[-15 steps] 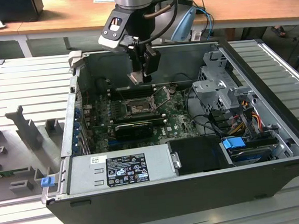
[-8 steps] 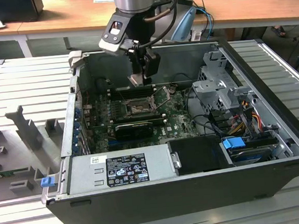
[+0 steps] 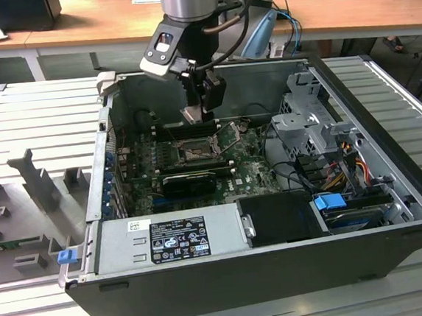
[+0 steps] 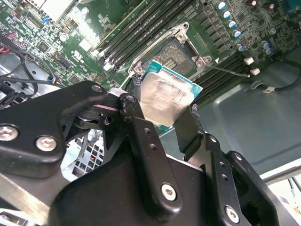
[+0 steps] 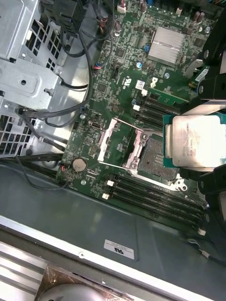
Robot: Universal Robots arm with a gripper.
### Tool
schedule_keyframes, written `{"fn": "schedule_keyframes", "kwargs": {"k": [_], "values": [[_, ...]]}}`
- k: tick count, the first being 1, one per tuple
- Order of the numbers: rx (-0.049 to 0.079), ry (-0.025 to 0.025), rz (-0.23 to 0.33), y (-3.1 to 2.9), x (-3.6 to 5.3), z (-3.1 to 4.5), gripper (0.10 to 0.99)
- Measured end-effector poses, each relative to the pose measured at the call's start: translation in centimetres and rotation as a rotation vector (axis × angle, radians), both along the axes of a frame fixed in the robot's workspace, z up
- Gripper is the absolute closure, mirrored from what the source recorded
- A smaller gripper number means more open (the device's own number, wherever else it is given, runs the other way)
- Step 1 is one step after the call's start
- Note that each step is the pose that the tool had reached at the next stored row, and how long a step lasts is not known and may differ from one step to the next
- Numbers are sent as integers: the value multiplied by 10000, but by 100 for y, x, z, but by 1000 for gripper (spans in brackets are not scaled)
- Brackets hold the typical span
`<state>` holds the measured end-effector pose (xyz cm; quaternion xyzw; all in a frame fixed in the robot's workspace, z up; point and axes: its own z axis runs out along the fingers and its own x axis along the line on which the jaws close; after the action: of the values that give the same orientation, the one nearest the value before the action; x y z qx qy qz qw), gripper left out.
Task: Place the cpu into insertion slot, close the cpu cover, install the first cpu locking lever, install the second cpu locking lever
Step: 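Place the cpu into insertion slot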
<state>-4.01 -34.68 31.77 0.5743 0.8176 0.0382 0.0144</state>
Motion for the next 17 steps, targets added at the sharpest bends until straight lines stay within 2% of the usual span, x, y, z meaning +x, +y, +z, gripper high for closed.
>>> {"fn": "schedule_keyframes", "kwargs": {"k": [17], "values": [[0,2,-2,0,0,-93,557]]}}
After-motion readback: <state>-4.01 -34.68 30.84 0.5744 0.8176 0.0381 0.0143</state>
